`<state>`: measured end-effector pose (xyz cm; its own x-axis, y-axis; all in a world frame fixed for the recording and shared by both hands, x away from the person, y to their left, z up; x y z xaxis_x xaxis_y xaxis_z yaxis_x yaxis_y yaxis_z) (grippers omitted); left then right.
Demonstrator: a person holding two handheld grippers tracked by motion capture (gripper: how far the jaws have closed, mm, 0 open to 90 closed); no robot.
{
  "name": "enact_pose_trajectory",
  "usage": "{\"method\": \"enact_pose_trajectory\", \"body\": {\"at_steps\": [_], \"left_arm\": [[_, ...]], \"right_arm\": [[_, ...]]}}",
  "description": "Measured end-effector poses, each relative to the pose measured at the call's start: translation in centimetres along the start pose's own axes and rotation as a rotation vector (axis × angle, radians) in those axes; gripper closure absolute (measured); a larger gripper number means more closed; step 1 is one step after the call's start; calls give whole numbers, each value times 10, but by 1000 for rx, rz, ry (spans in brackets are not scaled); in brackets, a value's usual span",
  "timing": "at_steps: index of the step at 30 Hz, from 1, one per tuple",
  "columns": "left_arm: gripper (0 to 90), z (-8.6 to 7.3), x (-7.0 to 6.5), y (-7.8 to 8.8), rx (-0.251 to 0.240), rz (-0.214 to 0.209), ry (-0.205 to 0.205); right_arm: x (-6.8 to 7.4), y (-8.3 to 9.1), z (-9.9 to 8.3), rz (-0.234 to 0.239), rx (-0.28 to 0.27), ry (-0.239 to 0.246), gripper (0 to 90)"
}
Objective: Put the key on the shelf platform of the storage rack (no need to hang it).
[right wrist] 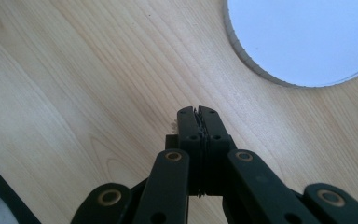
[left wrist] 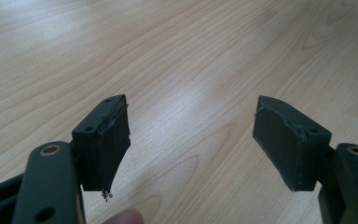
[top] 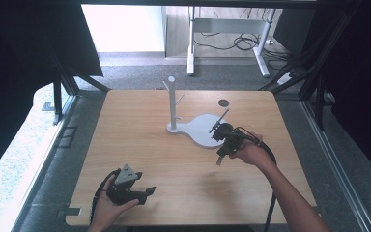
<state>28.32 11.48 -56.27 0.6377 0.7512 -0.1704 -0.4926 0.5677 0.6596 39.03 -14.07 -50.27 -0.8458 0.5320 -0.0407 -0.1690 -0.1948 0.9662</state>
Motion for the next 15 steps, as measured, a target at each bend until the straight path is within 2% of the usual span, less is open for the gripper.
{"method": "enact_pose_trajectory", "body": {"at_steps": [15], "left_arm": [[273, 0, 1, 0, 0, -1, 2]], "right_arm": [[-20, -1, 6, -6, 8, -21, 897]]}}
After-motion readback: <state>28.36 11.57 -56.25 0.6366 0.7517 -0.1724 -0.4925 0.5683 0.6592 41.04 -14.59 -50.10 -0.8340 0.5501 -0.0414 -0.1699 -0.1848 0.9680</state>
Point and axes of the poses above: each handheld gripper's, and its own axes: y roughly backward along the jaws, z roughly out of its top, x roughly to its left, the point moved 10 cm from there along -y, roughly forward along the jaws, and after that the axes turned 5 degrees about y, right-handed, at the moved point
